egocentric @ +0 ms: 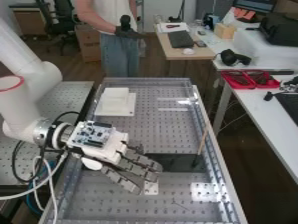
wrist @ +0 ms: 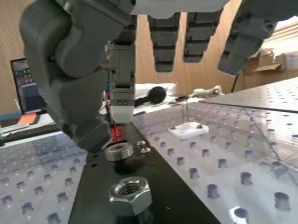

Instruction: Grab the bearing and place it in the white container

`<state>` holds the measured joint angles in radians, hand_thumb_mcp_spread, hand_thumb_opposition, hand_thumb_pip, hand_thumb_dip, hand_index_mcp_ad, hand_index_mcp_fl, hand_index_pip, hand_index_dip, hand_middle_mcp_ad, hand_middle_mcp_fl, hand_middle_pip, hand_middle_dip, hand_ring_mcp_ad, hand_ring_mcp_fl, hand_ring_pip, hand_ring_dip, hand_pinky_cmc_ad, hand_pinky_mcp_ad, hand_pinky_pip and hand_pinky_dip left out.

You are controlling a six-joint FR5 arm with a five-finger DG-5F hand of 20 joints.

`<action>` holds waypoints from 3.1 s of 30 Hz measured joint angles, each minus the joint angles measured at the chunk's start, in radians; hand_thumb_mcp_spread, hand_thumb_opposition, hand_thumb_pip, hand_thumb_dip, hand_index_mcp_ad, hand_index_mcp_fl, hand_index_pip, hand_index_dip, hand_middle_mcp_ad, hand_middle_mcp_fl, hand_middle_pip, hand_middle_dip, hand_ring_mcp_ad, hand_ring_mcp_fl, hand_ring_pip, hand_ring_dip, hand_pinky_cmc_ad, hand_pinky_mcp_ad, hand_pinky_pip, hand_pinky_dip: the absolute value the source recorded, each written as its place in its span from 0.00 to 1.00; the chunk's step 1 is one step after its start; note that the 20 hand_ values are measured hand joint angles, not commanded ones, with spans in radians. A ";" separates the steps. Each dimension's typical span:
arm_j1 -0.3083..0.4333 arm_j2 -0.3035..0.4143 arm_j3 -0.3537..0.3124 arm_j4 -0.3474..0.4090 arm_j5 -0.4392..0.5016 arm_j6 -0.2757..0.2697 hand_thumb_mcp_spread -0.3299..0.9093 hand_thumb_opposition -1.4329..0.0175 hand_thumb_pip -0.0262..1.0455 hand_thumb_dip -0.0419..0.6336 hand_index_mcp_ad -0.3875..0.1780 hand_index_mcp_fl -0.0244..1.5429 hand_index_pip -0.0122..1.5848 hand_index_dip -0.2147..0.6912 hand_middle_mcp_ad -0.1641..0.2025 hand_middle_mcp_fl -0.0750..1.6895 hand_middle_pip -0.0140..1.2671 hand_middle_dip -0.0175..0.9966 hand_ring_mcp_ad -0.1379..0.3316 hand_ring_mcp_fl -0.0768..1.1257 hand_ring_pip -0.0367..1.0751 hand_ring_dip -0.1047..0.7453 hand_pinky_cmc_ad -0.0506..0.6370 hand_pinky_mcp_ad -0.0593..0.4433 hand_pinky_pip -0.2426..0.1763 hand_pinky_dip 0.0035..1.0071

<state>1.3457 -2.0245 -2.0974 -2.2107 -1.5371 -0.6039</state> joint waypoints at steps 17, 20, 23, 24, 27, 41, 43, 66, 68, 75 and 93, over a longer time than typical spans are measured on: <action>-0.012 -0.022 0.029 -0.038 -0.043 -0.027 0.63 0.37 0.63 0.60 0.46 0.12 0.86 0.44 0.70 0.09 0.12 0.27 0.58 0.07 0.12 0.24 0.63 0.67 0.48 0.18; -0.016 -0.025 0.033 -0.042 -0.052 -0.028 0.63 0.37 0.63 0.65 0.46 0.12 0.86 0.45 0.70 0.09 0.12 0.27 0.58 0.07 0.12 0.24 0.63 0.67 0.48 0.18; -0.019 -0.026 0.035 -0.044 -0.056 -0.026 0.62 0.37 0.63 0.65 0.46 0.12 0.86 0.44 0.70 0.09 0.12 0.27 0.57 0.07 0.12 0.24 0.63 0.67 0.48 0.18; -0.020 -0.026 0.036 -0.044 -0.057 -0.026 0.63 0.37 0.63 0.65 0.46 0.12 0.86 0.44 0.70 0.09 0.12 0.27 0.57 0.07 0.12 0.24 0.63 0.67 0.48 0.18; -0.022 -0.026 0.037 -0.046 -0.058 -0.026 0.63 0.36 0.63 0.65 0.46 0.12 0.86 0.44 0.70 0.08 0.12 0.27 0.57 0.06 0.12 0.24 0.63 0.67 0.48 0.18; -0.016 -0.030 0.036 -0.050 -0.058 -0.030 0.63 0.36 0.63 0.65 0.46 0.12 0.86 0.43 0.70 0.09 0.12 0.27 0.57 0.07 0.12 0.24 0.63 0.67 0.48 0.18; -0.016 -0.030 0.036 -0.051 -0.057 -0.032 0.63 0.36 0.63 0.65 0.46 0.12 0.86 0.43 0.70 0.09 0.12 0.27 0.57 0.07 0.12 0.25 0.63 0.67 0.48 0.18; -0.011 -0.034 0.040 -0.055 -0.049 -0.063 0.63 0.36 0.63 0.65 0.46 0.12 0.86 0.42 0.70 0.09 0.12 0.27 0.55 0.07 0.12 0.24 0.63 0.67 0.48 0.18; -0.010 -0.034 0.040 -0.056 -0.049 -0.065 0.63 0.36 0.63 0.65 0.46 0.12 0.86 0.42 0.70 0.09 0.12 0.27 0.54 0.07 0.12 0.24 0.63 0.67 0.48 0.18; -0.009 -0.037 0.041 -0.057 -0.047 -0.063 0.63 0.37 0.63 0.65 0.46 0.12 0.86 0.42 0.67 0.08 0.12 0.27 0.54 0.07 0.12 0.24 0.63 0.66 0.48 0.18; -0.012 -0.042 0.045 -0.052 -0.043 -0.059 0.61 0.36 0.61 0.64 0.46 0.15 0.85 0.41 0.67 0.09 0.12 0.27 0.54 0.07 0.12 0.24 0.63 0.66 0.48 0.18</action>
<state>1.3340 -2.0667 -2.0521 -2.2625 -1.5799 -0.6633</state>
